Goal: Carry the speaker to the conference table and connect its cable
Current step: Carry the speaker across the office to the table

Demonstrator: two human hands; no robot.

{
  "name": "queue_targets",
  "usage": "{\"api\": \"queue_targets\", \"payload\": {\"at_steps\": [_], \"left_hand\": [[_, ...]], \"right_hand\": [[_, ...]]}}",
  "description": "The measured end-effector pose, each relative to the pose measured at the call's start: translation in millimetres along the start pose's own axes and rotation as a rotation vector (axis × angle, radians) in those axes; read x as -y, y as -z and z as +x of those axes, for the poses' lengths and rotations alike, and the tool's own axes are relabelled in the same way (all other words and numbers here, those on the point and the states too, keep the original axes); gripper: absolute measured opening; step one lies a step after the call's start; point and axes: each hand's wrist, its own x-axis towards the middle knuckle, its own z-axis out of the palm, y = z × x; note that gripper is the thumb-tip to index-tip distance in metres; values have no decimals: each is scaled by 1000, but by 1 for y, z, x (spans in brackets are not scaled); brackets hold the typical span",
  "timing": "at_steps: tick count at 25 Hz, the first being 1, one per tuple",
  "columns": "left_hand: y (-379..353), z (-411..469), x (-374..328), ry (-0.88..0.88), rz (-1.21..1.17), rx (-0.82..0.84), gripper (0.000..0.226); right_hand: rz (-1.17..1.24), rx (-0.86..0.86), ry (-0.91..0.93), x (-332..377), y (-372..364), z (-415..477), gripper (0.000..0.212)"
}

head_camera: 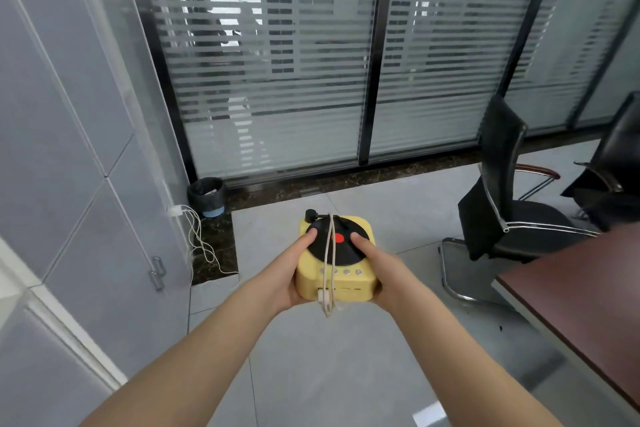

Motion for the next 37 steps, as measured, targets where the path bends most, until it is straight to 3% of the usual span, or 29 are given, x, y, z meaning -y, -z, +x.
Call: {"api": "queue_targets", "payload": {"at_steps": [11,21,37], "left_hand": [[5,140,-78,58,38,20,42],[-37,301,-179,74,54,25,44],[-26,533,-332,105,127,154,38]], "right_hand": [[9,-68,-33,76,-29,129,68],[8,-72,-28,195,-25,277,51],[117,-180,-36,321,-83,493,51]]}}
